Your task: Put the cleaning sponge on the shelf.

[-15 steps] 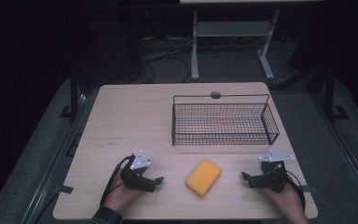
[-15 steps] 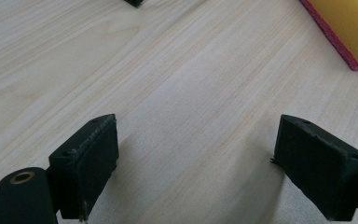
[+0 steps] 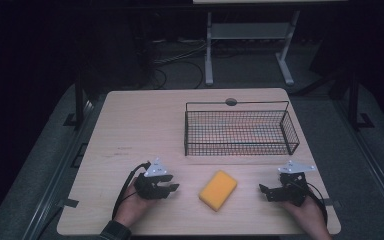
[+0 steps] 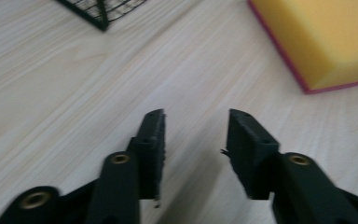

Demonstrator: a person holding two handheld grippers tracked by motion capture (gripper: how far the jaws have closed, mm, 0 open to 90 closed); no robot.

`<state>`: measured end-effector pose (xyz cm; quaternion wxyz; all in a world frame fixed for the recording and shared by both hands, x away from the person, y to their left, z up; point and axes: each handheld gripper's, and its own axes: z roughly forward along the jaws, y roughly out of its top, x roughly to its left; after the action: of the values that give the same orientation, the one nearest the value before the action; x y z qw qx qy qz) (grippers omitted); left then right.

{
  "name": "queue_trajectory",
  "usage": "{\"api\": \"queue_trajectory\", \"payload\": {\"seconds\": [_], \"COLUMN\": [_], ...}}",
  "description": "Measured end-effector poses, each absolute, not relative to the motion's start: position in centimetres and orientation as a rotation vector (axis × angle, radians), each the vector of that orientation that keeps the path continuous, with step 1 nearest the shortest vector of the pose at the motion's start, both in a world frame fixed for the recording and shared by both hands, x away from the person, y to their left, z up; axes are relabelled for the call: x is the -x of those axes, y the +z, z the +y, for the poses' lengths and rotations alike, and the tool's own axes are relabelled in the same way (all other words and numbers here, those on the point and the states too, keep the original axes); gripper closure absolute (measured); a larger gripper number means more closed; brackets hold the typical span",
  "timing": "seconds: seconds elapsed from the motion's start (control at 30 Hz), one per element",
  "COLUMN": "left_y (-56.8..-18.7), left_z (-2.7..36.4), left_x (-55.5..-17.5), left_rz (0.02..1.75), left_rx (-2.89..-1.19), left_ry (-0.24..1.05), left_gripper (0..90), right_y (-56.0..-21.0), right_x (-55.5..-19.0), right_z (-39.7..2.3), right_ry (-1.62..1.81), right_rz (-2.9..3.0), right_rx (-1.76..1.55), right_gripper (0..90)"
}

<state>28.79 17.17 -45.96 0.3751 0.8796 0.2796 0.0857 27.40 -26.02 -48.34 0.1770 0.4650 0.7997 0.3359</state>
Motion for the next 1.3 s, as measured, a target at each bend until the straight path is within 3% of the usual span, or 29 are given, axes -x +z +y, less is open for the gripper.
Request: {"api": "queue_trajectory", "payload": {"seconds": [0.13, 0.17, 0.33, 1.3], "left_y": [-45.7, -45.6, -45.4, -45.4], "left_z": [16.4, 16.0, 14.9, 9.9], "left_x": [-28.9, -28.9, -28.9, -27.7], "left_rz": [0.686, 0.681, 0.643, 0.511], "left_rx": [-2.266, -2.259, -2.260, -2.266], "left_ry": [0.193, 0.173, 0.125, -0.002], "left_gripper": [69.0, 75.1, 89.4, 89.7], "right_y": [-48.3, -48.3, -48.3, -48.3], "right_x": [-27.4, -27.4, -27.4, -27.4], "right_z": [-26.0, -26.0, -26.0, -26.0], "right_ry": [0.951, 0.951, 0.950, 0.950], "right_rz": [2.263, 2.263, 2.263, 2.264], "right_rx": [-1.317, -1.316, -1.317, -1.316], "right_gripper": [1.1, 1.1, 1.1, 1.1]}}
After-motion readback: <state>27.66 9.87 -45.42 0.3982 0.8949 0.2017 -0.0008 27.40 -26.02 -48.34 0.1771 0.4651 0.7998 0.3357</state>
